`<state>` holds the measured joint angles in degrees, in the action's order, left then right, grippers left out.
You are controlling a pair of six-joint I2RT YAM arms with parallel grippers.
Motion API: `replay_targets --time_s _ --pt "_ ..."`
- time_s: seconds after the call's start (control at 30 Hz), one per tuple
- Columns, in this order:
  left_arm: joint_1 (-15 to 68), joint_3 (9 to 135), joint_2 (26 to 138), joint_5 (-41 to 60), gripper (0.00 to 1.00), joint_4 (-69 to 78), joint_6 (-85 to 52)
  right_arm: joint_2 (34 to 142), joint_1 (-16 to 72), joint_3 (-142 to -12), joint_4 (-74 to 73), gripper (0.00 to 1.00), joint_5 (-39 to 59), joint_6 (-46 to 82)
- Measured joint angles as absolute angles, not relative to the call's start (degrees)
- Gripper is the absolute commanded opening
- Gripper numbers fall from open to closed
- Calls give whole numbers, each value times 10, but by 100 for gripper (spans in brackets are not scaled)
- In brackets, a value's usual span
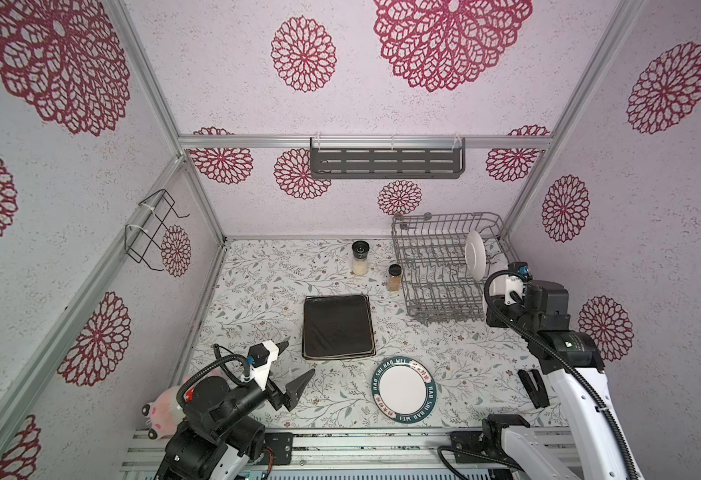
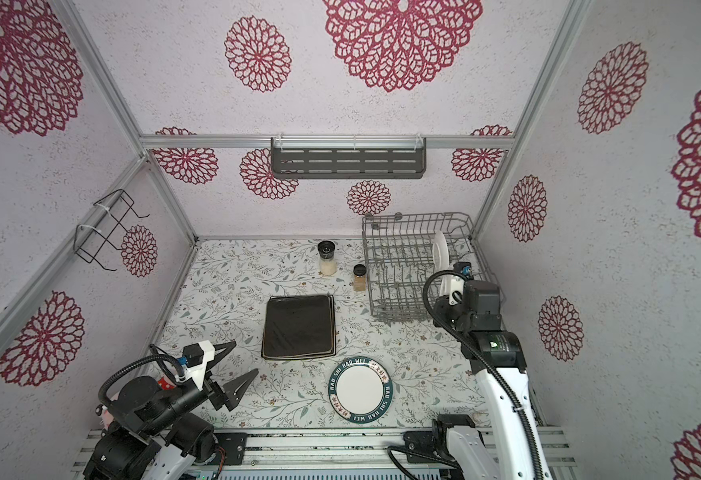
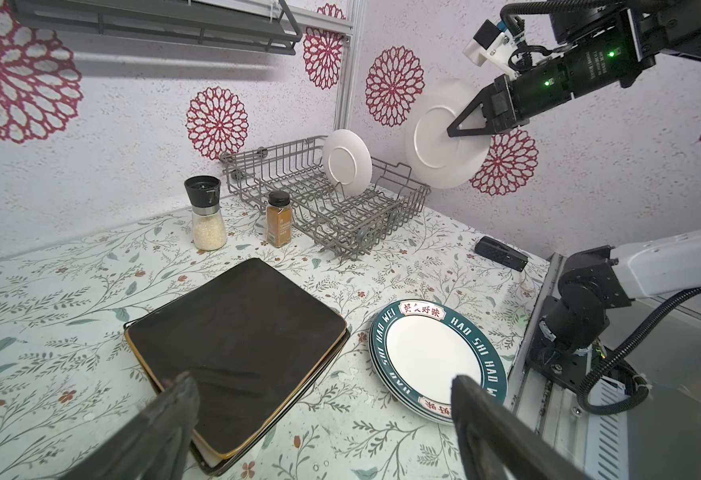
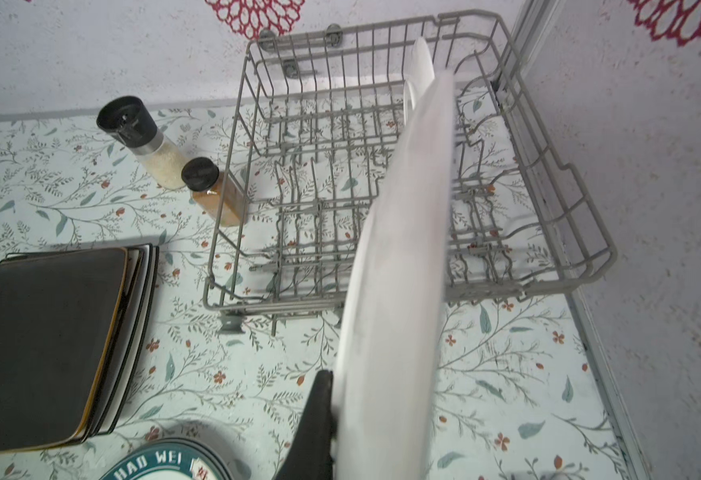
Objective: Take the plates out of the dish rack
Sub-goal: 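Carry the green-rimmed plate toward the robot over the plate stack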
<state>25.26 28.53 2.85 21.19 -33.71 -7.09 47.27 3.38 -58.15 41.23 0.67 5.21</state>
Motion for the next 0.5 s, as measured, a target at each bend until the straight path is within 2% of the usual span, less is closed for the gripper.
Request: replay_targets --time_s 0.27,0.5 --pt "253 285 29 211 97 -337 -71 427 122 -553 470 0 -34 139" --pt "253 285 25 211 97 -337 -71 497 255 -538 469 0 -109 185"
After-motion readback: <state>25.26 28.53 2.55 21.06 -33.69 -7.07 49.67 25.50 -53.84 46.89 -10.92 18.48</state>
